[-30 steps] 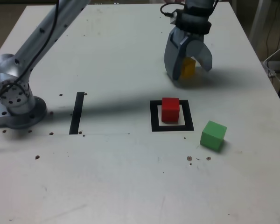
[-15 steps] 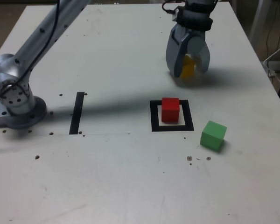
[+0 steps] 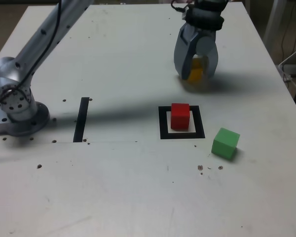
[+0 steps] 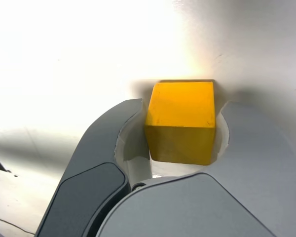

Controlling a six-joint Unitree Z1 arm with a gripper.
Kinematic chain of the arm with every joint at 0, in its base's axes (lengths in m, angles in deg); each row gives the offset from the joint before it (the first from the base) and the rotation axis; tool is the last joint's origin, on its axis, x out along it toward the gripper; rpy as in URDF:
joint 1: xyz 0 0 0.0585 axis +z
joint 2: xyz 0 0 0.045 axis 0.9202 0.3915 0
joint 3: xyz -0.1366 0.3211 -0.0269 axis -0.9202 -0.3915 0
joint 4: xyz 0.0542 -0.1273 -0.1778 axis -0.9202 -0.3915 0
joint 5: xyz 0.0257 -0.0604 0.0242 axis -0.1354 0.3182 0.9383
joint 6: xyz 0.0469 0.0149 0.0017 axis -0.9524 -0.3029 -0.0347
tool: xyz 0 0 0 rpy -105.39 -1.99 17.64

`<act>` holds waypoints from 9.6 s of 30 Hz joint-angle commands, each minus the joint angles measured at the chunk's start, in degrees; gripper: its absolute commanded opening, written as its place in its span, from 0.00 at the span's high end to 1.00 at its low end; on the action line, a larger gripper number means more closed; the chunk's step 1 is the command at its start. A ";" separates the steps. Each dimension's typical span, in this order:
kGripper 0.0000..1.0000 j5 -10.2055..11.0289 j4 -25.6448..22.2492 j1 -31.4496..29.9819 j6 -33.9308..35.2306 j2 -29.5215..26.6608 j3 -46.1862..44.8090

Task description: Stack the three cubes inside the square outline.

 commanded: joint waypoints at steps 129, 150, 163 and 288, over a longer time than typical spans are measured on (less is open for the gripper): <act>0.00 6.75 0.21 -33.52 3.85 -11.21 -3.02; 0.02 4.90 -0.05 -35.14 0.04 -3.49 0.66; 0.08 2.59 0.06 -33.54 -1.52 0.52 1.64; 0.01 2.47 -2.53 -25.32 12.17 -15.83 -14.61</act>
